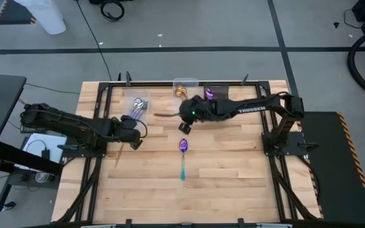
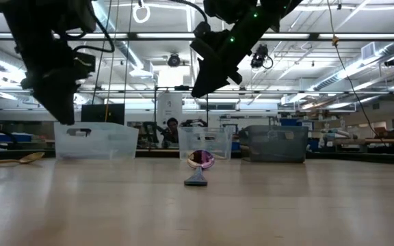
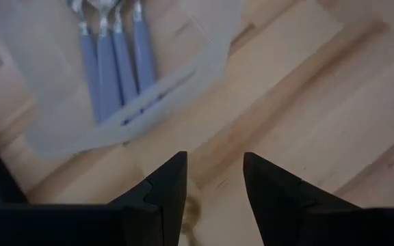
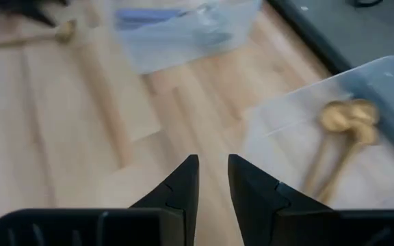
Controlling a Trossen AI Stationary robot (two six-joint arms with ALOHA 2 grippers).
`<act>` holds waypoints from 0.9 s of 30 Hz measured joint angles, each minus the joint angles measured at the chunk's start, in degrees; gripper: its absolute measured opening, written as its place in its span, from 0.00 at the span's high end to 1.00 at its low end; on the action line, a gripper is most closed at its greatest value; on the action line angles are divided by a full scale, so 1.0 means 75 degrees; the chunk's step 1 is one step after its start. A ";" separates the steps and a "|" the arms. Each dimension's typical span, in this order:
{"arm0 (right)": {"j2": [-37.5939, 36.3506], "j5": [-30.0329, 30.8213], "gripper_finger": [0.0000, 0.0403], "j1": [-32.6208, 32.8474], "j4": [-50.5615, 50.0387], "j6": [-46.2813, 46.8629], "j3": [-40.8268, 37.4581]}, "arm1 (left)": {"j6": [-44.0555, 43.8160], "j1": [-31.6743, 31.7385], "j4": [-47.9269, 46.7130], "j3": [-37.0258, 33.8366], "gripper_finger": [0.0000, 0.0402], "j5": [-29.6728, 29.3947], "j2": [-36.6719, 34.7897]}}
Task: Sort silverware by color (type)
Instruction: Put the gold spoon into the right transparent bin
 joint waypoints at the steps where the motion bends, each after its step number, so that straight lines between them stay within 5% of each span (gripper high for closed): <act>1: 0.0008 0.0006 0.78 0.0109 0.0022 -0.0001 -0.0057 | -0.0029 -0.0076 0.0073 -0.0060 0.62 0.0003 0.0039; 9: 0.0018 0.0052 0.78 0.0664 0.0416 -0.0175 -0.0528 | -0.0615 -0.0595 0.0160 -0.0614 0.62 0.0086 0.0000; 27: 0.0018 -0.0087 0.79 0.1403 0.0848 -0.0140 -0.0779 | -0.3150 -0.1477 0.0428 -0.1722 0.62 0.2041 -0.0002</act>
